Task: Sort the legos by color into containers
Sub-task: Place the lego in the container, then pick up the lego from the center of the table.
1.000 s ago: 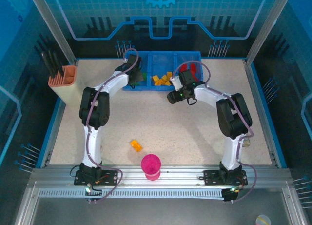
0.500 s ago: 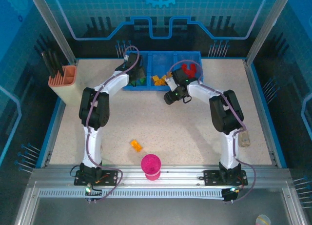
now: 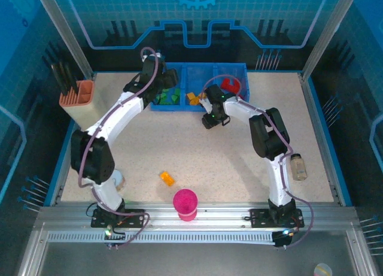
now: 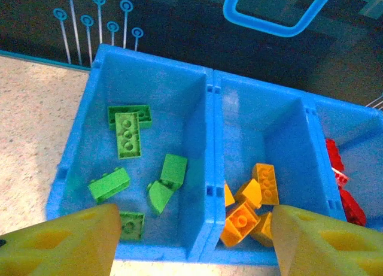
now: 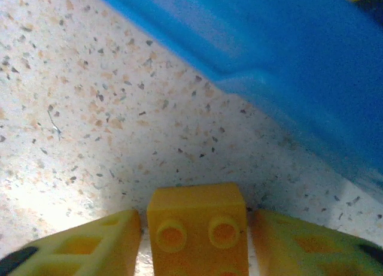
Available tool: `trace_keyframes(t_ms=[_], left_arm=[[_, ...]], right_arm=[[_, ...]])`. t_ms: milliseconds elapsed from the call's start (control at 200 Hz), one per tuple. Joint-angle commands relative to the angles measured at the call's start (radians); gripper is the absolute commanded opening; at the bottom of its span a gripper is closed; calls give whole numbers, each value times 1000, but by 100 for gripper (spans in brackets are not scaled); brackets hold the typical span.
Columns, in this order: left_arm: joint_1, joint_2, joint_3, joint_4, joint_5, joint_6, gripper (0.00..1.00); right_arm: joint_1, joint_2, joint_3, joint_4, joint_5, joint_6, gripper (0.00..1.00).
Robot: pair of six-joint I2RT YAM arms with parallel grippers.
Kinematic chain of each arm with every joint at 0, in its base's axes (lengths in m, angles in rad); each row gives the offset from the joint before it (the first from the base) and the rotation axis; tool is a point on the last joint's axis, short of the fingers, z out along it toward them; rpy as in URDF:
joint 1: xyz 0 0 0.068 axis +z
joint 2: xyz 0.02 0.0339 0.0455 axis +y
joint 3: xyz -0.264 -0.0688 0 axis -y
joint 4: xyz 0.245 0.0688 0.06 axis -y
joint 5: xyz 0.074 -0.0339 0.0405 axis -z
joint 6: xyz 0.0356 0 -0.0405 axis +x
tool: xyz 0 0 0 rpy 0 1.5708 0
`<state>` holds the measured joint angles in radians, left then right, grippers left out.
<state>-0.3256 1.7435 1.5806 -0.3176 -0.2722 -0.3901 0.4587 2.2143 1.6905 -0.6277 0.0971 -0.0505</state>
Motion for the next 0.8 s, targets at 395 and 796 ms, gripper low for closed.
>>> trace_keyframes(t_ms=[395, 796], left_arm=[[-16, -401, -428, -393, 96, -86, 69], [-129, -525, -681, -471, 287, -397, 70]], right_arm=[[21, -63, 49, -152, 23, -59, 21], [25, -72, 372, -157, 24, -148, 21]])
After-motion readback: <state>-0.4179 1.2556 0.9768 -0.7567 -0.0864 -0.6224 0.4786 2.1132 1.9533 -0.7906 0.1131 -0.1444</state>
